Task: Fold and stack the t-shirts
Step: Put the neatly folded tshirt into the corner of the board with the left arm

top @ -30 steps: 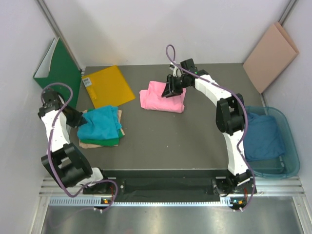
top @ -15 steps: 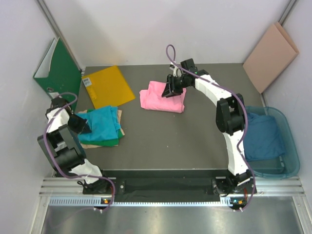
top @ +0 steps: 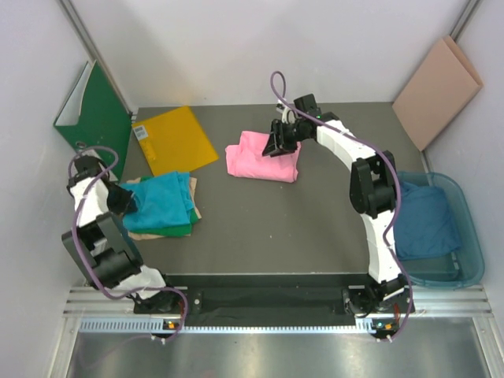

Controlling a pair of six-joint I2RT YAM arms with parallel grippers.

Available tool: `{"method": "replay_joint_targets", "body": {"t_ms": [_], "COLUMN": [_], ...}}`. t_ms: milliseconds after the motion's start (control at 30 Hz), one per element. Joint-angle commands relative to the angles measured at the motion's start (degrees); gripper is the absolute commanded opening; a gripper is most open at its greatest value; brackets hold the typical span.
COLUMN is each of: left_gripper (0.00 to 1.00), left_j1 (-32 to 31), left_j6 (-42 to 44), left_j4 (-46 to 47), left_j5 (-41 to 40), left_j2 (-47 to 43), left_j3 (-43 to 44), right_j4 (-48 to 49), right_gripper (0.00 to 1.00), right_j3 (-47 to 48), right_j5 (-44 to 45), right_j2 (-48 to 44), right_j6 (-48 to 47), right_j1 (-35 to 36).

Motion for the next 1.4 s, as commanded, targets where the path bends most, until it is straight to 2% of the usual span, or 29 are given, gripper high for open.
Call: {"method": "replay_joint_targets", "body": {"t_ms": [0,100,167,267,333,367,400,433,500,567,733,867,1033,1367], "left_gripper": [0.0,0.0,0.09,0.28,0.35,0.47,0.51,0.66,0.88,0.99,0.99,0.99,0.99,0.99], "left_j1": [-2.6,-9.2,-15.2,-21.9,-26.4,-27.5,-28.6,-30.9,-31.6,-34.8,-36.9,-38.9,-41.6,-44.9], "left_j6": [0.2,-1.1,-1.8,-3.1,-3.6,-3.6,-3.6,-3.2,-3.0,-2.7,-3.7,-3.6,-3.3,-1.8], "left_j4": [8.1,13.7,15.0,17.0,19.4,19.8,19.7,19.2,17.2,16.5,14.6,12.5,10.2,7.0], "left_j5": [6.2,6.3,5.4,8.5,11.4,14.2,15.0,15.0,15.9,16.9,22.8,25.3,25.9,20.6], "left_j2": [-11.7,-15.9,-15.9,-11.3,-5.2,-2.8,2.7,5.3,13.8,21.2,33.5,42.0,46.6,51.0], "left_j3": [1.5,3.8,6.4,10.8,13.7,15.1,16.6,20.1,24.6,30.5,43.6,49.5,51.3,52.3], "right_j4": [0.2,-0.4,-0.9,-0.8,-0.4,0.2,0.5,0.7,1.3,2.0,3.0,3.8,4.0,4.6], "right_gripper": [0.48,0.55,0.59,0.61,0.63,0.63,0.63,0.63,0.63,0.64,0.64,0.65,0.65,0.65], "right_j3": [2.2,1.9,1.5,-0.6,-2.9,-3.7,-4.5,-5.8,-7.1,-9.3,-14.1,-16.7,-17.9,-17.4], "right_j5": [0.2,2.6,4.3,5.7,6.1,6.4,6.6,6.8,7.2,7.5,8.2,8.4,8.4,7.2], "right_j2": [-1.9,-3.2,-3.9,-5.1,-6.2,-6.7,-7.1,-7.9,-8.9,-10.4,-13.8,-15.7,-16.9,-16.6], "right_j6": [-0.9,-1.8,-2.2,-2.6,-2.5,-2.2,-2.3,-2.2,-2.2,-2.2,-2.2,-2.2,-2.3,-1.7], "right_j1": [-1.0,-1.7,-2.4,-3.6,-4.6,-4.9,-5.2,-5.7,-6.1,-6.6,-7.8,-8.6,-10.0,-11.1]}}
